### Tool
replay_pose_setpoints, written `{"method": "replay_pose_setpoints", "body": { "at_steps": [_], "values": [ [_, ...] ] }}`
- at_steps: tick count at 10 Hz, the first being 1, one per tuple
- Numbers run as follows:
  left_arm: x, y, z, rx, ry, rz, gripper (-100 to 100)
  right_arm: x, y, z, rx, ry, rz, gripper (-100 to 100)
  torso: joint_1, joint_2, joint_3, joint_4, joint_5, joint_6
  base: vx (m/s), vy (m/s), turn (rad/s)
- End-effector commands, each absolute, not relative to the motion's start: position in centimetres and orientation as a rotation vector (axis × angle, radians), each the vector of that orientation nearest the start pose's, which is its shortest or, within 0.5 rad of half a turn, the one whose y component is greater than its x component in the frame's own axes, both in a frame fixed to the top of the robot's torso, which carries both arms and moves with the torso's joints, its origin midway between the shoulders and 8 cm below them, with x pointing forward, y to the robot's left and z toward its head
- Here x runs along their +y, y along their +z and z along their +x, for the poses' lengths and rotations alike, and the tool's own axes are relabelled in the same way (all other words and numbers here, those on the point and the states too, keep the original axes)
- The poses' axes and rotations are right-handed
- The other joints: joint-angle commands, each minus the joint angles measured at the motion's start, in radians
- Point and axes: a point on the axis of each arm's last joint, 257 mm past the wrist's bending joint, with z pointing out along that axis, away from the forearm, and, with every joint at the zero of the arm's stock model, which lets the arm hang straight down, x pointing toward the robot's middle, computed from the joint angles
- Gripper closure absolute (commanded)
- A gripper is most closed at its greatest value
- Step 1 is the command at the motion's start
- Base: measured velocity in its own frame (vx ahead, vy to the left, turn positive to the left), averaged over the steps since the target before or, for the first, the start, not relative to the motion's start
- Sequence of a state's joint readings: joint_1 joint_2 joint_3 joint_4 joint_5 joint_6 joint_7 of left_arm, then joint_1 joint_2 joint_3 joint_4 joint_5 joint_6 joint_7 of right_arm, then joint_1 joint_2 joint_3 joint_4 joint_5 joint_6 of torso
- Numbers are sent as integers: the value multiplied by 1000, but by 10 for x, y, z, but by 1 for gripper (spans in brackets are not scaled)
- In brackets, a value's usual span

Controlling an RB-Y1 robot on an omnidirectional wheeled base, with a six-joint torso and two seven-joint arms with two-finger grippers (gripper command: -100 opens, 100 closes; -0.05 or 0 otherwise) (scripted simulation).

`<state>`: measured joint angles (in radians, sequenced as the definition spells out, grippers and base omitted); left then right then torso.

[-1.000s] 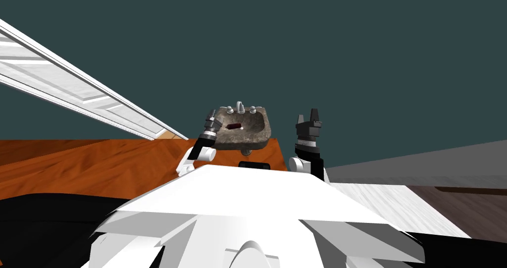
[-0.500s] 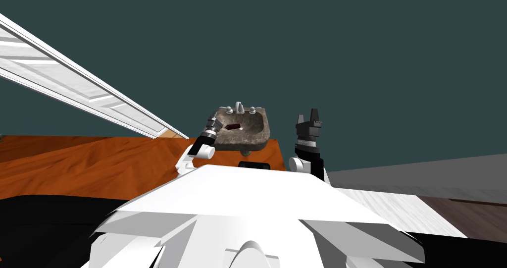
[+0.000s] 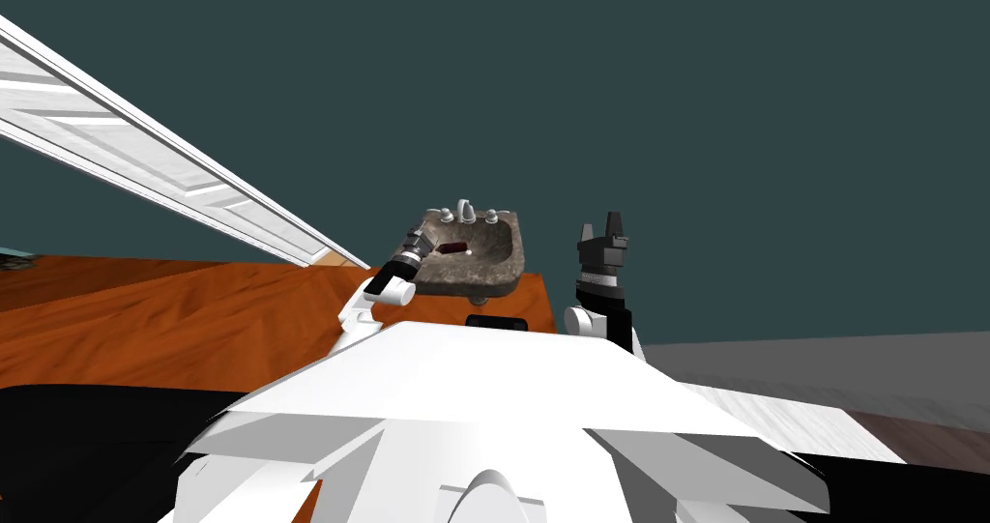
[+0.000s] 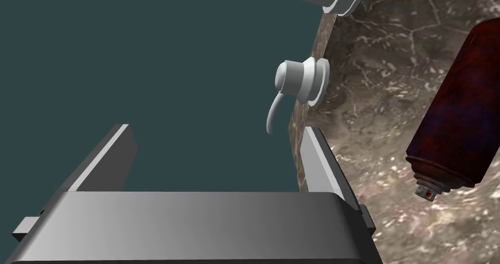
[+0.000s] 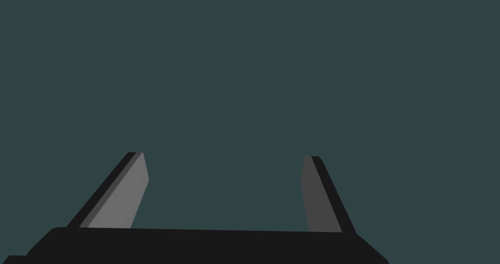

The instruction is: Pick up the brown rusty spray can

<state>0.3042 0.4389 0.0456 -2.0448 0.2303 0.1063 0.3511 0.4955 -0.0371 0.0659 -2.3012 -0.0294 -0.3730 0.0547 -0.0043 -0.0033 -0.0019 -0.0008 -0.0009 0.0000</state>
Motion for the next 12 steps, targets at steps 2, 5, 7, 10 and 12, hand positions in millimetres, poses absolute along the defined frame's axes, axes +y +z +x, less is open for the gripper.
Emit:
{"method": "replay_pose_setpoints", "body": {
  "at_steps": [2,5,7,10,12],
  "values": [
    [341,-160,466,1173,-1315,-1331,-100,-258,9,364,718,1316,717,0,0,0,0,0,0,0,46,-71,41],
    [365,-185,472,1206,-1255,-1433,-100,-258,9,364,718,1316,717,0,1,0,0,0,0,0,51,-71,54],
    [381,-201,472,1229,-1204,-1498,-100,-258,9,364,718,1316,717,0,0,-1,-1,0,0,0,58,-82,39],
    [412,-224,472,1243,-1124,-1601,-100,-258,9,364,718,1316,717,0,-1,-1,-1,0,0,0,60,-92,53],
    [429,-235,471,1246,-1080,-1654,-100,-258,9,364,718,1316,717,0,1,0,0,0,0,0,37,-64,34]
  ]
}}
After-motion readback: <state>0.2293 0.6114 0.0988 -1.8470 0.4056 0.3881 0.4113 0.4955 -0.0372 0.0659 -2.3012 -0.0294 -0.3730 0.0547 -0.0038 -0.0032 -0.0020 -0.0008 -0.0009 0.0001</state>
